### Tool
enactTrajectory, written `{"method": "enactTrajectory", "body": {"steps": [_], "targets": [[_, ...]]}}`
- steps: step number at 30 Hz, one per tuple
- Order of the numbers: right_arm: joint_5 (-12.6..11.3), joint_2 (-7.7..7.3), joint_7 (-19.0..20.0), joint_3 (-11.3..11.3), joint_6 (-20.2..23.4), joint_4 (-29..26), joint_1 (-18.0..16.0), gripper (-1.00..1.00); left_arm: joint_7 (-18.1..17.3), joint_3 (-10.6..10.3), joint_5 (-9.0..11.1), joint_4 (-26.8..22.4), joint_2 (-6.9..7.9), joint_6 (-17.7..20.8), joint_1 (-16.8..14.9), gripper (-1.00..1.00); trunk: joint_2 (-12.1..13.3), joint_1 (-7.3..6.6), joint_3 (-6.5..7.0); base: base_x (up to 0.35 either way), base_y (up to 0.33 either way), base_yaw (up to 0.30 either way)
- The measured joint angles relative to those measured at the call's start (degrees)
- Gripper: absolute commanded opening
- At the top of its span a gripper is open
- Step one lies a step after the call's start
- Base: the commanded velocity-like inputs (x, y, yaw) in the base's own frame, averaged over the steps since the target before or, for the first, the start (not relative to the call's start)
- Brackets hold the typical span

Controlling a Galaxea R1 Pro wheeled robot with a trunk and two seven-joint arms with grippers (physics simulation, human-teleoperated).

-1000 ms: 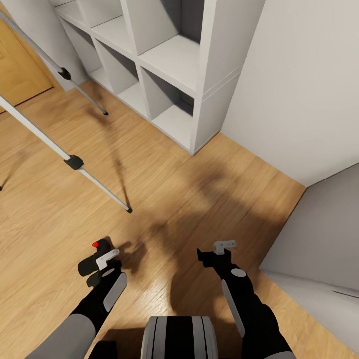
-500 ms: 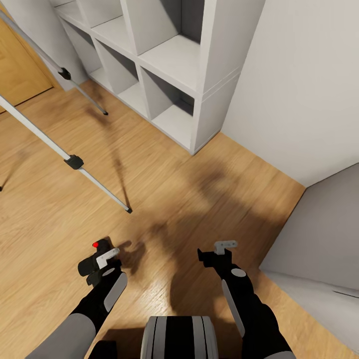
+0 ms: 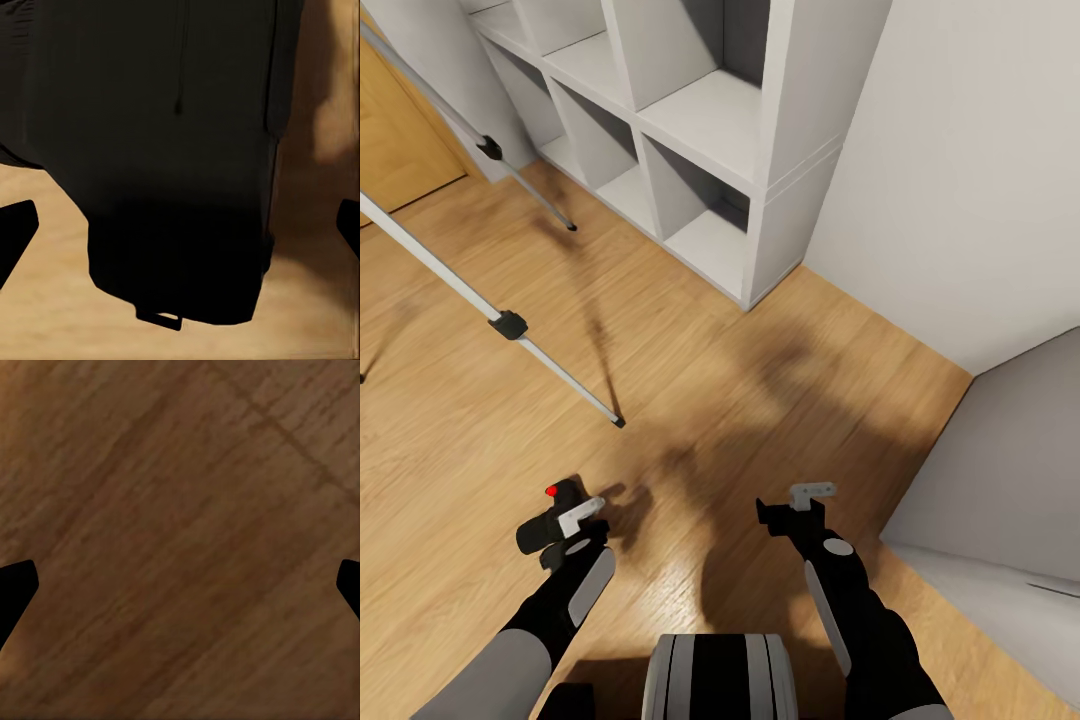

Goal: Attach the digital camera to the camera tripod in the bedroom.

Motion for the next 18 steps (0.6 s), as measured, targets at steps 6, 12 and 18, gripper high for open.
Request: {"method": "enactTrajectory", "body": {"steps": [6,12,18], "targets": [[0.0,-0.01,0.0,0.0,0.0,0.0,0.0,1.0,-0.9,0.0,0.0,0.1,0.01,0.0,0.0,1.0,0.0,0.0,0.0,0.0,0.0,0.0],[0.0,0.0,0.0,0.0,0.0,0.0,0.0,1.0,-1.1,0.0,0.0,0.4,0.01,0.0,0.0,1.0,0.0,0.0,0.0,0.0,0.0,0.0],[0.0,0.01,0.0,0.0,0.0,0.0,0.0,1.0,-1.1,0.0,0.0,0.6,0.01,-0.1,0.0,1.0,0.0,0.0,0.0,0.0,0.0,0.0]]}}
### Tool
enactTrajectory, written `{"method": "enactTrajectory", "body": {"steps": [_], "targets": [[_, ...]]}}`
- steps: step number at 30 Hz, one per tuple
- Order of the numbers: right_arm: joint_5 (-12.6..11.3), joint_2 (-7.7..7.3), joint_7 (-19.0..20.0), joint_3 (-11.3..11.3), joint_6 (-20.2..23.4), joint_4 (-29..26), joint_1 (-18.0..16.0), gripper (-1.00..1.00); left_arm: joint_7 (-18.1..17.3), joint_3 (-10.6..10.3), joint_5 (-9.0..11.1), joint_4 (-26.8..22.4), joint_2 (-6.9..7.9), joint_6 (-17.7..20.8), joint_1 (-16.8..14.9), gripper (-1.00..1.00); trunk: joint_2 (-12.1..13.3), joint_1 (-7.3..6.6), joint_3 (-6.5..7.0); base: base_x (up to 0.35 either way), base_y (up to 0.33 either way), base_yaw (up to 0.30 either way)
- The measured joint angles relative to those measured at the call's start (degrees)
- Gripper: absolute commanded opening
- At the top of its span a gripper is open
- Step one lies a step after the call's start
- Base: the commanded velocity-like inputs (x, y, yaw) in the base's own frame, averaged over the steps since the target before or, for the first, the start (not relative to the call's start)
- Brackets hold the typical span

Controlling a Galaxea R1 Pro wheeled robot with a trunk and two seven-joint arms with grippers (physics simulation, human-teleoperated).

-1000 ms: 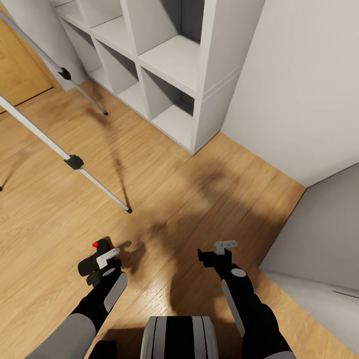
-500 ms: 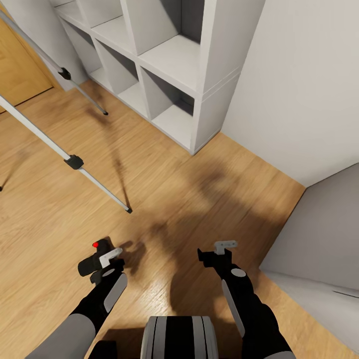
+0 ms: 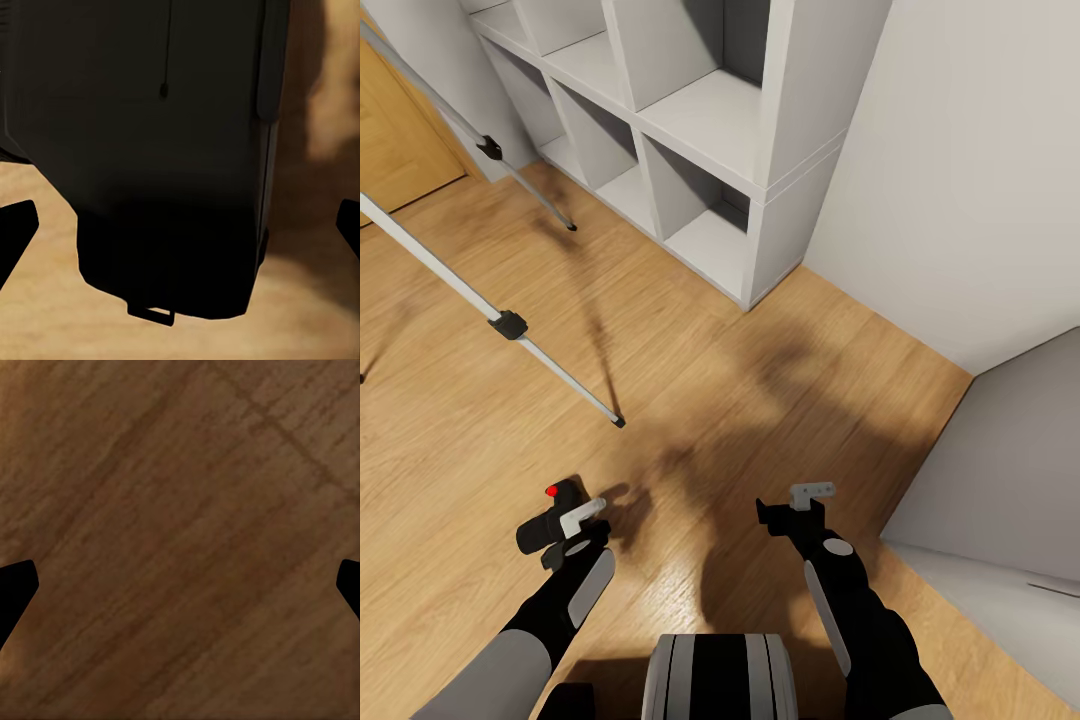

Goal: Attach the digital camera to the camera tripod in the bedroom.

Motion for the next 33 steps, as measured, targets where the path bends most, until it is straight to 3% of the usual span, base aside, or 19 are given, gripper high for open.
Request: {"method": "enactTrajectory", "body": {"steps": [16,17,33], "targets": [[0.0,0.03,0.0,0.0,0.0,0.1,0.0,1.0,0.0,0.2,-0.3,1.3,0.17,-0.4,0.0,1.0,0.0,0.0,0.0,0.0,0.0,0.0],[0.0,0.03,0.0,0.0,0.0,0.1,0.0,1.0,0.0,0.2,-0.4,1.5,0.17,-0.4,0.0,-1.0,0.0,0.0,0.0,0.0,0.0,0.0],[-0.1,0.03,-0.1,0.1,0.0,0.1,0.0,1.0,-1.0,0.3,-1.1,3.2,0.06,-0.5,0.0,-1.0,0.0,0.0,0.0,0.0,0.0,0.0]]}}
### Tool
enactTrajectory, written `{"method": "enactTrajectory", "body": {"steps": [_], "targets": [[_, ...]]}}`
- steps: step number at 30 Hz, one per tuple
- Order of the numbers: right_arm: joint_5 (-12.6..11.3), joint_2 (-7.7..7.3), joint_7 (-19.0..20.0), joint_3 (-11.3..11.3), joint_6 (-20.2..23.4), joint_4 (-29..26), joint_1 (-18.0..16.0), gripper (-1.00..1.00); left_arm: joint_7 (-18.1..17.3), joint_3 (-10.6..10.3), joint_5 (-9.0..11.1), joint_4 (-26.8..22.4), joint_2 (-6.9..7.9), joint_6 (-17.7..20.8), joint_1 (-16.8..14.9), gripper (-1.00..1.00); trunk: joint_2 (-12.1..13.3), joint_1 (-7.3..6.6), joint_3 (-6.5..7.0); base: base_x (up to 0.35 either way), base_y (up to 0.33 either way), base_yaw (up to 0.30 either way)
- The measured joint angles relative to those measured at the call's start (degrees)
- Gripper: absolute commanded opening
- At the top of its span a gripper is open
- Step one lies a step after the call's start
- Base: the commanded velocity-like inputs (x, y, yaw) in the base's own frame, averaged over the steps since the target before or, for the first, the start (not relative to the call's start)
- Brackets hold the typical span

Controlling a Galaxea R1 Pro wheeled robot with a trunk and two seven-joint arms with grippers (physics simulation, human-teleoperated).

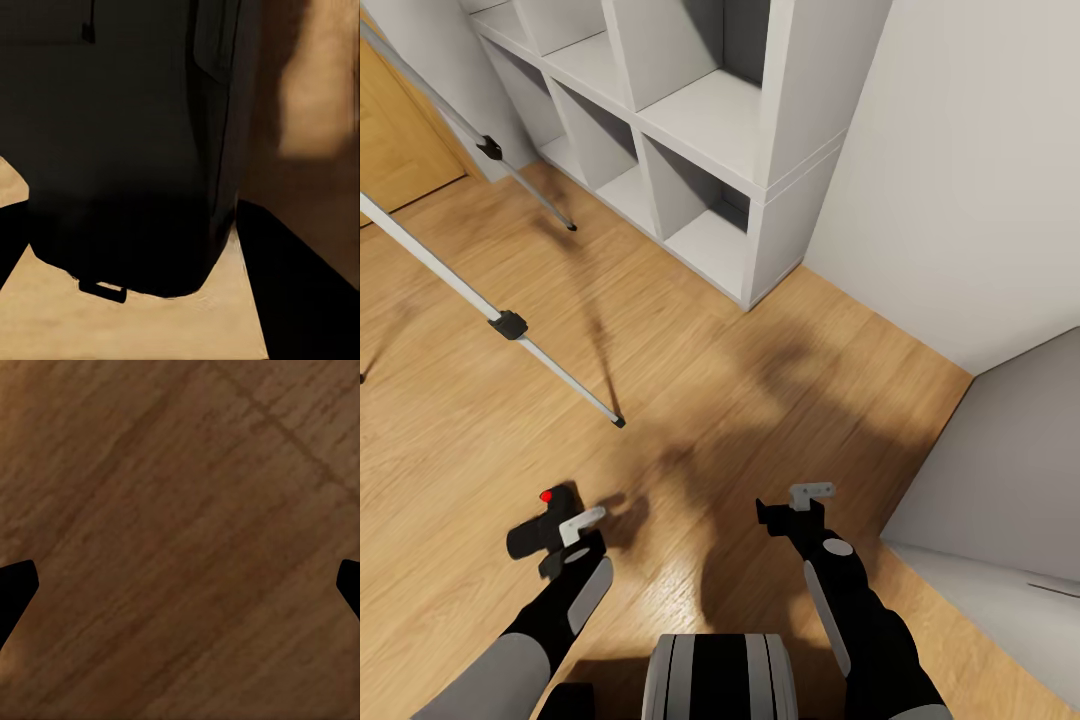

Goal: Attach the digital camera to the camera tripod in the bedroom.

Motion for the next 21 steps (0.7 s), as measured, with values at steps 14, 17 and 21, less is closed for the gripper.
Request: {"method": "enactTrajectory", "body": {"steps": [14,17,21], "targets": [[-0.1,0.0,0.1,0.0,0.0,0.0,0.0,1.0,2.6,-6.0,-12.7,-12.1,-0.48,0.9,0.0,-1.0,0.0,0.0,0.0,0.0,0.0,0.0],[-0.2,0.0,0.1,0.0,0.0,0.0,0.0,1.0,2.6,-6.0,-12.4,-12.0,-0.44,0.8,0.0,-1.0,0.0,0.0,0.0,0.0,0.0,0.0],[-0.2,0.01,0.1,0.0,0.1,0.0,0.0,1.0,2.5,-6.0,-12.2,-11.7,-0.42,0.1,0.0,-1.0,0.0,0.0,0.0,0.0,0.0,0.0]]}}
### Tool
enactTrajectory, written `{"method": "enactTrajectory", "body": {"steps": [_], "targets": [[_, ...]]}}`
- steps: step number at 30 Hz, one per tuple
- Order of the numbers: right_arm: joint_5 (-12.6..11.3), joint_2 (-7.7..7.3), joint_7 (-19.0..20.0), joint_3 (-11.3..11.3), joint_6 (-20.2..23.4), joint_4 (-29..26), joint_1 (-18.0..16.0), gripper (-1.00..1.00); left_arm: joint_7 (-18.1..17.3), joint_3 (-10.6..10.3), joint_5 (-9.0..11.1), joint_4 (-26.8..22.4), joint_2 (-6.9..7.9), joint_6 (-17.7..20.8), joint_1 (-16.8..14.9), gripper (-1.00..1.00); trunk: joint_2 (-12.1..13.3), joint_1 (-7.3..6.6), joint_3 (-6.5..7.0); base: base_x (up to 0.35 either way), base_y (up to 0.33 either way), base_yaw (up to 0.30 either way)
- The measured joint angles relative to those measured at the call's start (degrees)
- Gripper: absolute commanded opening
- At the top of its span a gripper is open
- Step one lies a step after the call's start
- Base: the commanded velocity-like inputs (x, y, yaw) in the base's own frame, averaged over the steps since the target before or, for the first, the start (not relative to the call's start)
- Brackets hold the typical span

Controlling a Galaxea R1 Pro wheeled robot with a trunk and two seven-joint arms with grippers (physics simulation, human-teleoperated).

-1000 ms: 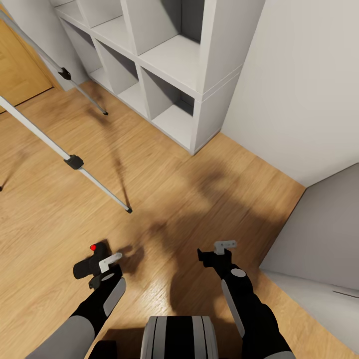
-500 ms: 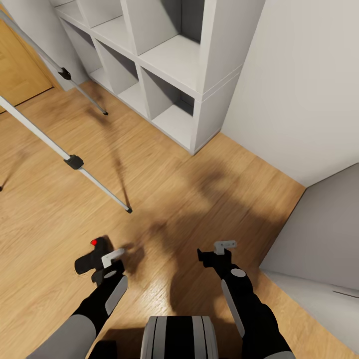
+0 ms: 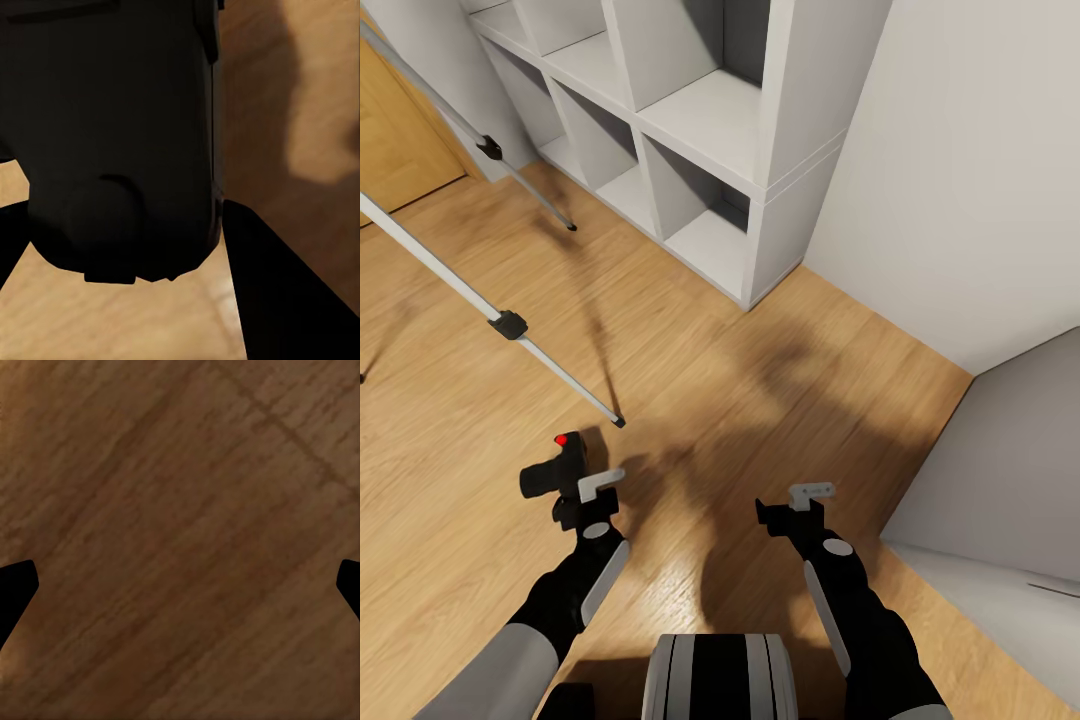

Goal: Attach the digital camera to the camera tripod in the bedroom.

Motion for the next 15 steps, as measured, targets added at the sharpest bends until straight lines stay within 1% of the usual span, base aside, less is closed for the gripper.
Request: {"method": "enactTrajectory", "body": {"steps": [15], "targets": [[0.2,-0.01,0.0,0.1,-0.1,0.0,0.0,1.0,-0.7,0.1,0.4,0.1,0.24,0.8,0.0,-1.0,0.0,0.0,0.0,0.0,0.0,0.0]]}}
